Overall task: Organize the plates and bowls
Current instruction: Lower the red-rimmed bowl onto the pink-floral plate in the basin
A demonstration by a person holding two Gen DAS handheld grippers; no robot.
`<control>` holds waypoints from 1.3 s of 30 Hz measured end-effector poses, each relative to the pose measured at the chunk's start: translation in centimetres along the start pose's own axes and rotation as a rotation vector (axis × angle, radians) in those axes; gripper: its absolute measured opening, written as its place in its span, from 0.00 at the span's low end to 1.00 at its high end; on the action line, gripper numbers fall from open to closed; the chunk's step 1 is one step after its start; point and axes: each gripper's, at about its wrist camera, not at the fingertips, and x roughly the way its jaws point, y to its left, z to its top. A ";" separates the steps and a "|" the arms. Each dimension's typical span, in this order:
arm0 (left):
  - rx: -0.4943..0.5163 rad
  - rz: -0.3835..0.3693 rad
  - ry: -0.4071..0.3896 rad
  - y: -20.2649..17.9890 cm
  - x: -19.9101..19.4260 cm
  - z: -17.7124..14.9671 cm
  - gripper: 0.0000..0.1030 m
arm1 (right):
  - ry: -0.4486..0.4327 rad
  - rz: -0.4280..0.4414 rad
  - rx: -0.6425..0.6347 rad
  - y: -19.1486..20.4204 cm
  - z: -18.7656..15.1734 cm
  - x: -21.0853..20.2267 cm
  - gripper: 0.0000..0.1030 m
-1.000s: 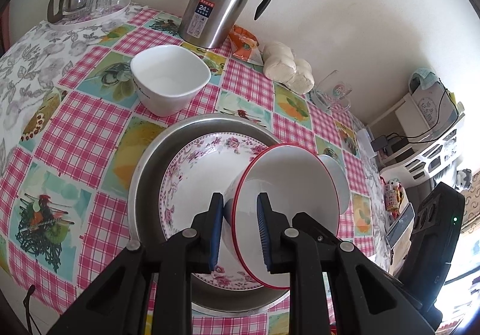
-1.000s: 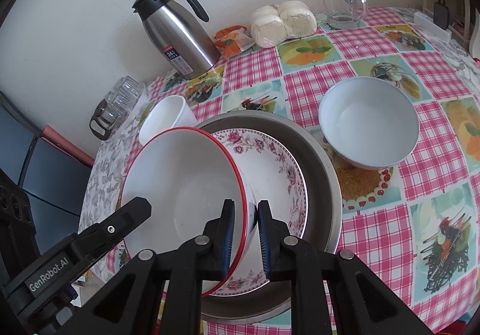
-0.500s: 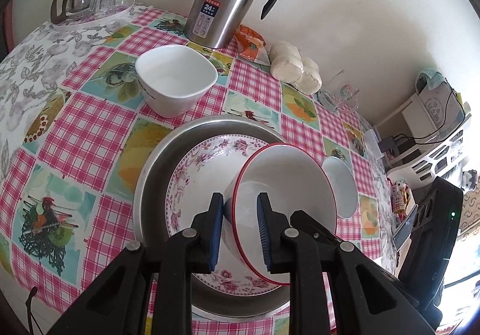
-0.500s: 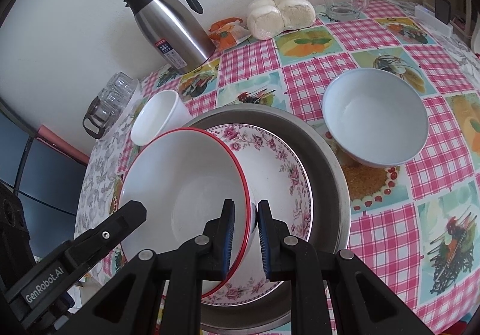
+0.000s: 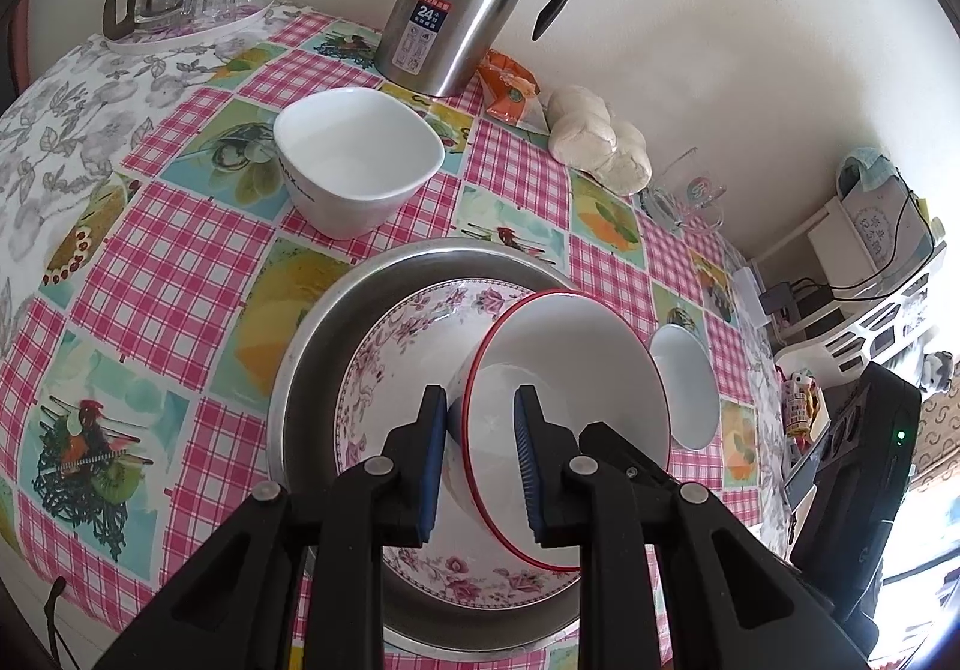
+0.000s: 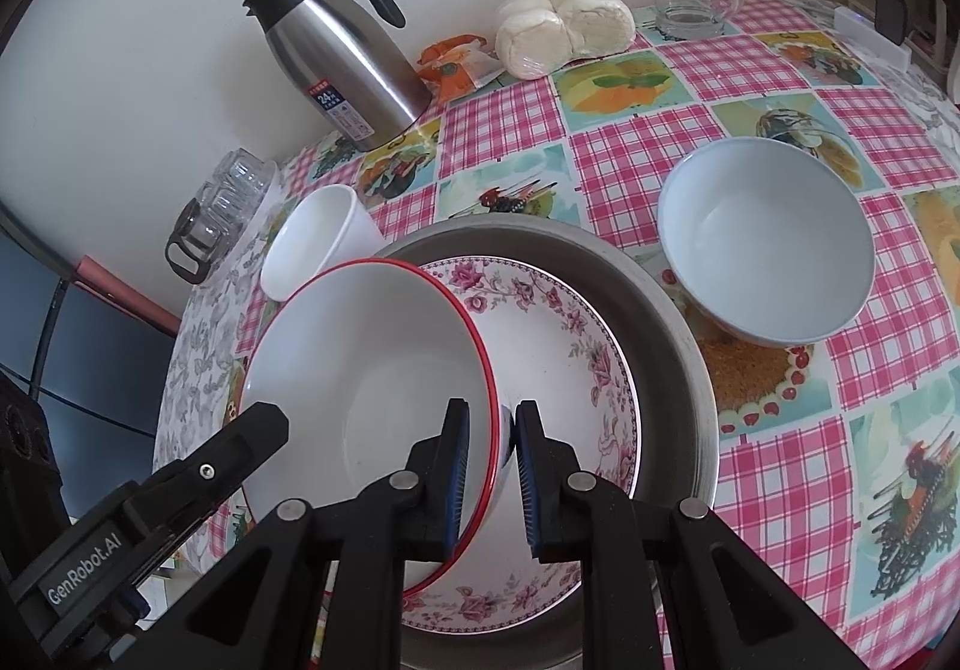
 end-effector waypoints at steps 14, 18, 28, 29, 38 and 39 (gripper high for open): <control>-0.023 0.012 0.027 0.6 1.2 0.1 0.21 | 0.023 -0.035 -0.021 0.1 -0.1 1.2 0.18; -0.030 0.008 0.030 0.7 1.3 0.1 0.21 | 0.026 -0.034 -0.025 0.2 -0.1 1.2 0.20; -0.039 0.000 0.031 0.9 1.3 0.1 0.21 | 0.030 -0.022 -0.013 -0.1 0.0 1.3 0.21; -0.041 -0.001 0.032 0.9 1.3 0.1 0.21 | 0.030 -0.021 -0.012 -0.1 0.0 1.3 0.21; -0.058 -0.005 0.039 1.1 1.4 0.2 0.21 | 0.031 -0.017 -0.011 -0.2 -0.1 1.3 0.21; -0.059 -0.003 0.040 1.1 1.5 0.2 0.21 | 0.031 -0.017 -0.010 -0.2 -0.1 1.3 0.21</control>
